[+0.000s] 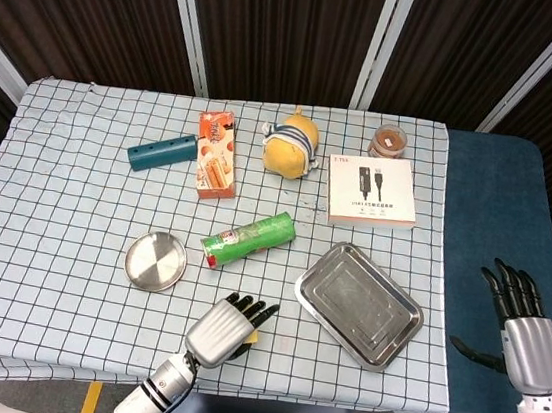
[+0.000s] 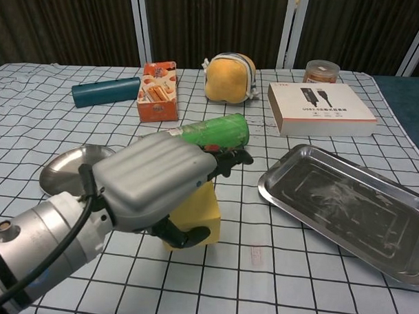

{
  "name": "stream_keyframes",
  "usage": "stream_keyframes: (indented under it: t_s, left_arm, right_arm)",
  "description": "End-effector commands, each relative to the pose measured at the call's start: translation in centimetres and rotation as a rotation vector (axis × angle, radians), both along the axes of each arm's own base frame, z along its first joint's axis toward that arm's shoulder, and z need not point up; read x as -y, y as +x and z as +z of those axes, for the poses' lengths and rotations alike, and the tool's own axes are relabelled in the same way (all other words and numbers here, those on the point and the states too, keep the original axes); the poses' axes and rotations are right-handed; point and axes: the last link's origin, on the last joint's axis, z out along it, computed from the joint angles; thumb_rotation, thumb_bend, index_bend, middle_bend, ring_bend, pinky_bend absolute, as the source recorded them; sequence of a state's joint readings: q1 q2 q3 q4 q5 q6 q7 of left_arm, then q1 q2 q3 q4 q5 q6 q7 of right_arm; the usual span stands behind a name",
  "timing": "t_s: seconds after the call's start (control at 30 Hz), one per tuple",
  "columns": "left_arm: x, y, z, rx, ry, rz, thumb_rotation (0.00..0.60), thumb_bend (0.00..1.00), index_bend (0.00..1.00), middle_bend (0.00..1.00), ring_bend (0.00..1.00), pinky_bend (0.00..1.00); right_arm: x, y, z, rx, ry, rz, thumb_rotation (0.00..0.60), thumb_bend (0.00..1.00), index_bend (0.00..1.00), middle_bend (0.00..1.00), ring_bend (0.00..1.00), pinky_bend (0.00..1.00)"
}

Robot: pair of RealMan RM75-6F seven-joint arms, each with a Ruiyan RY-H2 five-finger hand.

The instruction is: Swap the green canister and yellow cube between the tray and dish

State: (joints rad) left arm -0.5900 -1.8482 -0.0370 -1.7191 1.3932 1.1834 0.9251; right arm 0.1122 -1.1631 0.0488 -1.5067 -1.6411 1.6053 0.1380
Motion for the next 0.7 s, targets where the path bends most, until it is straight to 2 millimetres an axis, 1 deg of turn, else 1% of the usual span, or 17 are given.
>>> stream_keyframes:
  t_s: [0.03, 0.07, 0.13, 0.27, 0.33, 0.47, 0.57, 0.7]
  left_arm:
    - [0.1, -0.1, -0.3, 0.001, -0.023, 0.022, 0.6, 0.37, 0.0, 0.01, 0.07, 0.39]
    - [0.2, -0.1, -0.3, 0.002, -0.033, 0.028, 0.6, 0.37, 0.0, 0.0, 0.03, 0.35]
    - [0.3, -0.3, -0.4, 0.001, -0.056, 0.039, 0.6, 0.36, 0.0, 0.0, 0.0, 0.31]
    - [0.6, -0.7, -0.2, -0.005, -0.102, 0.06, 0.6, 0.34, 0.0, 0.0, 0.0, 0.21]
    - [0.7, -0.8, -0.1, -0.002, -0.118, 0.069, 0.6, 0.33, 0.0, 0.0, 0.0, 0.18]
    - [0.6, -0.9, 0.4, -0.005, -0.122, 0.067, 0.6, 0.32, 0.0, 0.0, 0.0, 0.16]
    - [0.2, -0.9, 1.3, -0.017, -0.103, 0.06, 0.6, 0.32, 0.0, 0.0, 0.0, 0.15]
    - [-1.8, -0.9, 3.7, -0.03, -0.016, 0.057, 0.6, 0.32, 0.0, 0.0, 0.0, 0.14]
  right_arm:
    - [0.1, -0.1, 0.1, 0.001, 0.0, -0.004, 0.6, 0.11, 0.0, 0.0, 0.0, 0.0]
    - [0.1, -0.1, 0.1, 0.002, 0.0, -0.006, 0.6, 0.11, 0.0, 0.0, 0.0, 0.0]
    - [0.2, -0.1, 0.2, 0.003, -0.002, -0.011, 0.6, 0.11, 0.0, 0.0, 0.0, 0.0]
    - [0.2, -0.1, 0.2, 0.002, -0.001, -0.013, 0.6, 0.11, 0.0, 0.0, 0.0, 0.0]
    - [0.2, -0.1, 0.1, -0.001, 0.001, -0.014, 0.6, 0.11, 0.0, 0.0, 0.0, 0.0]
    - [0.2, -0.1, 0.1, -0.005, 0.006, -0.017, 0.6, 0.11, 0.0, 0.0, 0.0, 0.0]
    - [0.2, -0.1, 0.1, -0.005, 0.008, -0.017, 0.6, 0.11, 0.0, 0.0, 0.0, 0.0]
    - [0.1, 0.0, 0.1, 0.005, 0.01, -0.011, 0.6, 0.11, 0.0, 0.0, 0.0, 0.0]
